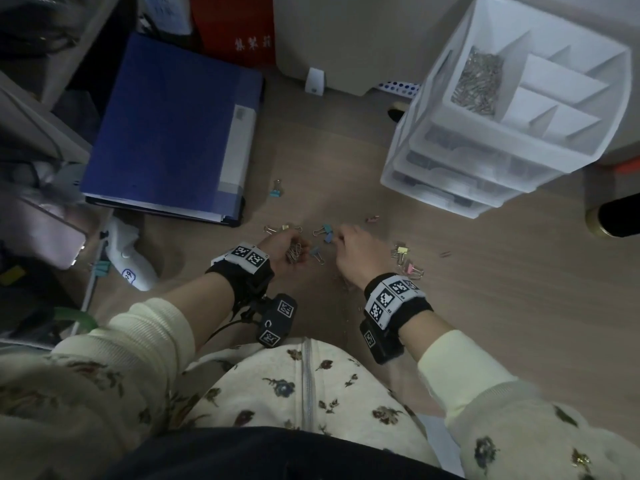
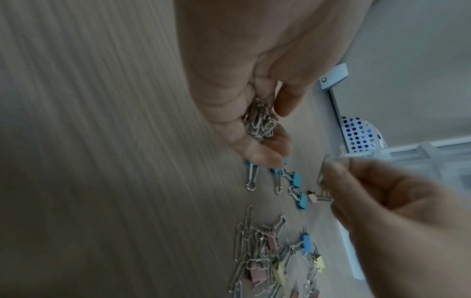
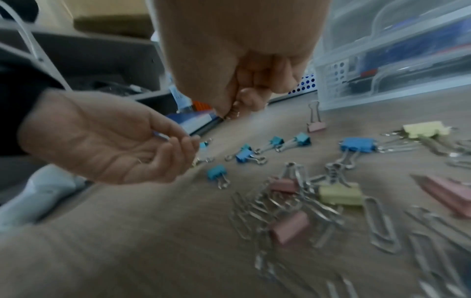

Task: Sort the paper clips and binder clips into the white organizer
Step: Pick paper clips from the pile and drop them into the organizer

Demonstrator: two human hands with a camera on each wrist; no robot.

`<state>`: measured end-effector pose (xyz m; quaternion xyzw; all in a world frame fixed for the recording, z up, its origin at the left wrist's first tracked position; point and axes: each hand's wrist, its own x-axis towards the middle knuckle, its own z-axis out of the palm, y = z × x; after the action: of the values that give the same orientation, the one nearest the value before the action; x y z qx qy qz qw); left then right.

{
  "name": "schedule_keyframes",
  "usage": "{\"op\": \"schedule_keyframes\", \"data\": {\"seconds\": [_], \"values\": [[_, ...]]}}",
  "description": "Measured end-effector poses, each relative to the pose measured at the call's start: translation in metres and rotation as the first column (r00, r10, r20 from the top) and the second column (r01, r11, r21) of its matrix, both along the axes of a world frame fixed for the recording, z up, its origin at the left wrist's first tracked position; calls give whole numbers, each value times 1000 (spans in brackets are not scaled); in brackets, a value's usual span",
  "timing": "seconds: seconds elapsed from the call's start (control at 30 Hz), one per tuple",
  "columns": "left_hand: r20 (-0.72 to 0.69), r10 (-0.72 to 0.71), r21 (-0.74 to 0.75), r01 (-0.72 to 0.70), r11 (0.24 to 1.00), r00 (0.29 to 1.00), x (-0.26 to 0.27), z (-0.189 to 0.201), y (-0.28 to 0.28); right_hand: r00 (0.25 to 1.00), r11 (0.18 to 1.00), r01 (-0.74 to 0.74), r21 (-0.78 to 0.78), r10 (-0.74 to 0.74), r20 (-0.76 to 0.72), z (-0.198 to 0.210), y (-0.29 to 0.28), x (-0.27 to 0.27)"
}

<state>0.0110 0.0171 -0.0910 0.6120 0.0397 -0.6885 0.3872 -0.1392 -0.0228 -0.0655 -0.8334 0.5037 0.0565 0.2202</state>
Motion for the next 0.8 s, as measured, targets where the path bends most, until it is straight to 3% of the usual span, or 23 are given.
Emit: {"op": "schedule_keyframes", "data": {"seconds": [0.1,0.2,0.6,0.8], "values": [[-79,-22,-71,16,997,997,-3,5,0,991,998,-12,54,5,137,8,4,11],[-132,-19,-86,7,996,991,-9,14,-3,988,998,-55,28,50,146,12,12,19],[-67,-213,-162,200,966,975,-13,23,6,930,999,21,-42,-4,368,4,31,15],[-90,-166,-158,151,976,982,-16,22,11,902,990,48,-131,13,432,7,44,11]]}}
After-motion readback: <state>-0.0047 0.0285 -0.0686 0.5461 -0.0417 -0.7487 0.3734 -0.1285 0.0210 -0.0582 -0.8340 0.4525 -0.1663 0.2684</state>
